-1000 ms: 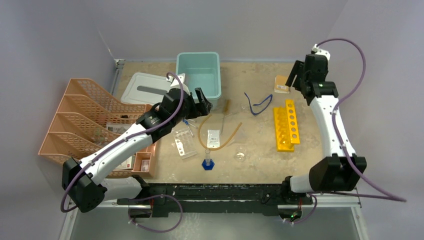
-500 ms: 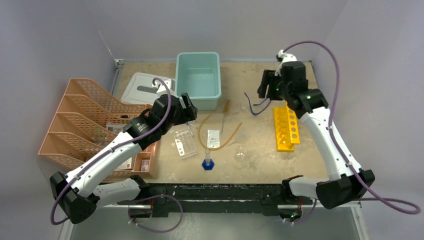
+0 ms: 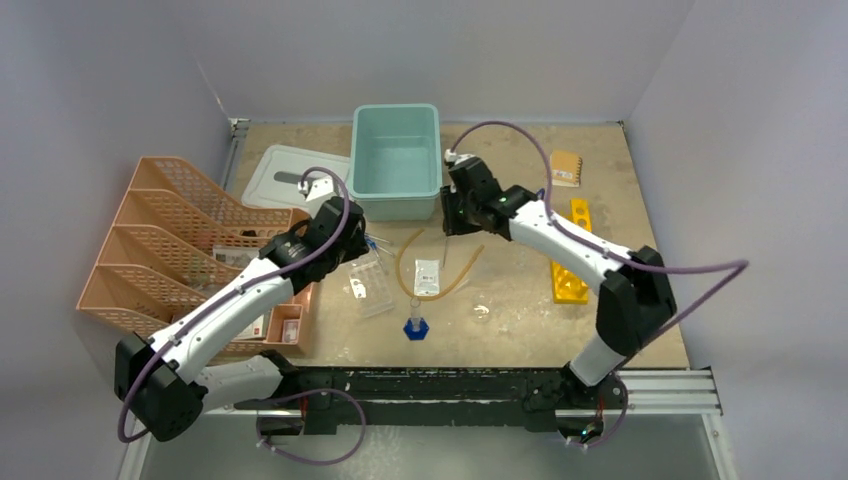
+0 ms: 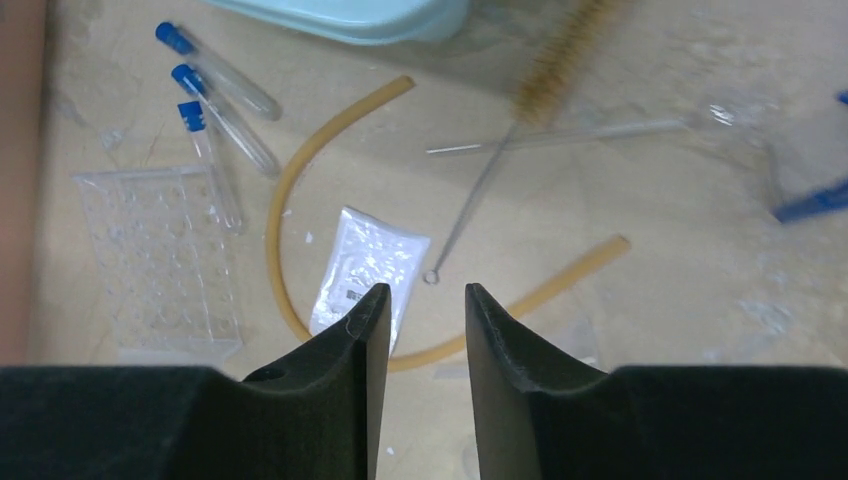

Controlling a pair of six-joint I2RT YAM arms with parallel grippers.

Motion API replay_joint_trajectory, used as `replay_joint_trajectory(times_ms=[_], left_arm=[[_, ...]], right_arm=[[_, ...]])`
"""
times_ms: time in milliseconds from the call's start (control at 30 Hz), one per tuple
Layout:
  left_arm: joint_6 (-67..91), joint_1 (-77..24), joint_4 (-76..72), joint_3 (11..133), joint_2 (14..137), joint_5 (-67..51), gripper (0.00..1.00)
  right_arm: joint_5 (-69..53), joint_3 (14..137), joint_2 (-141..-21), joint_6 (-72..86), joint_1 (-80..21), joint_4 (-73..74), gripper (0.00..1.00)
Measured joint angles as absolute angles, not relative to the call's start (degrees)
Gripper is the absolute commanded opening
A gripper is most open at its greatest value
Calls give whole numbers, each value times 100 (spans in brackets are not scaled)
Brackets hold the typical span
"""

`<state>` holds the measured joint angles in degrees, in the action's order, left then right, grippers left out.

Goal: Organize the chemistry lab equipment

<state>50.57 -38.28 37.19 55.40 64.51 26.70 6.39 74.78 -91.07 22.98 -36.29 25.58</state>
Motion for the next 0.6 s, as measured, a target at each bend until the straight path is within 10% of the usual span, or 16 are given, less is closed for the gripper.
replay_joint_trajectory(times_ms=[600], left_arm=[[5708,-2624,3656,5046,6414,2368,40]], right_arm=[[353,9284,-11863,1378,-4665,1673,42]])
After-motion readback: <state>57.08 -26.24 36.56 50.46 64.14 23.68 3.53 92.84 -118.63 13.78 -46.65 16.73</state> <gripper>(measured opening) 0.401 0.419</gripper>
